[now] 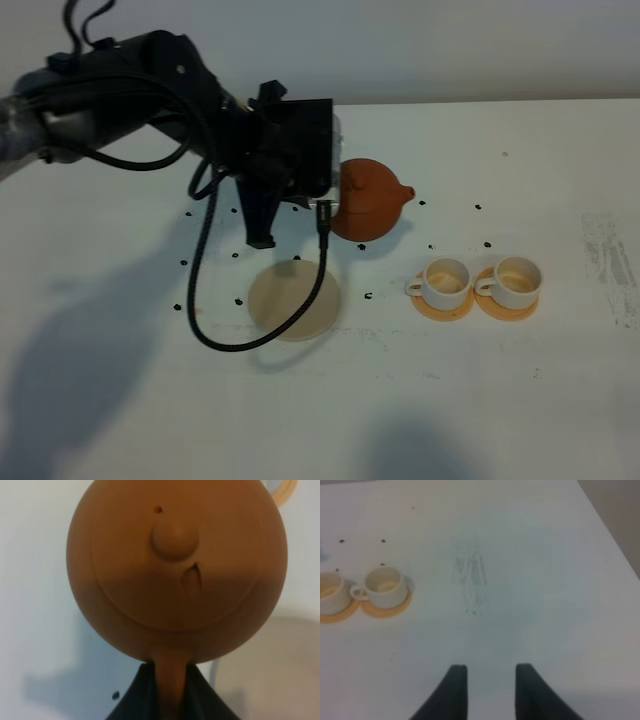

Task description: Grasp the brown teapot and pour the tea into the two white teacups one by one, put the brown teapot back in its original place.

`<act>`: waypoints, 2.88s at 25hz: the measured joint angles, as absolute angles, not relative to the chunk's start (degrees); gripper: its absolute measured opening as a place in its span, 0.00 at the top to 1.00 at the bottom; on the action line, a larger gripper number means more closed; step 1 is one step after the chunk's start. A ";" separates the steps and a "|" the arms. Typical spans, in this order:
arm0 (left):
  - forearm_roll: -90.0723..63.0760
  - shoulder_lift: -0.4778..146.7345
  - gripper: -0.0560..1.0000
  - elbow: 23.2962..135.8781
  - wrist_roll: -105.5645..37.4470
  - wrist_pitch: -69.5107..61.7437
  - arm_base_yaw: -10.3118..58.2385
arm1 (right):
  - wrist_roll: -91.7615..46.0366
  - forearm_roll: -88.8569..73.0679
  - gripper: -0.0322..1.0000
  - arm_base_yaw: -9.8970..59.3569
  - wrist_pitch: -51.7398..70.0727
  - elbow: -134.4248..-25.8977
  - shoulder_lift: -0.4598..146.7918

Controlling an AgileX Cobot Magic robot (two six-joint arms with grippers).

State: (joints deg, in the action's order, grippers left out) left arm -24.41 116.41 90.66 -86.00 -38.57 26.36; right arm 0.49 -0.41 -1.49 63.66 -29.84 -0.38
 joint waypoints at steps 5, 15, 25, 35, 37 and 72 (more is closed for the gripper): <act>-21.85 120.37 0.87 95.26 -86.00 -39.81 28.20 | 0.49 -0.41 0.75 -1.49 63.66 -29.84 -0.38; -16.90 123.51 0.87 96.44 -87.28 -39.49 30.74 | 0.49 -0.41 0.75 -1.49 63.66 -29.84 -0.38; -13.66 124.25 0.87 96.44 -87.53 -36.69 32.91 | 0.49 -0.41 0.75 -1.49 63.66 -29.84 -0.38; -8.06 124.25 0.87 96.44 -87.58 -33.64 34.36 | 0.49 -0.41 0.75 -1.49 63.66 -29.84 -0.38; -6.70 124.25 0.87 96.44 -87.58 -33.23 34.71 | 0.49 -0.41 0.75 -1.49 63.66 -29.84 -0.38; 4.35 125.81 0.87 96.44 -89.07 -28.17 38.44 | 0.49 -0.41 0.75 -1.49 63.66 -29.84 -0.38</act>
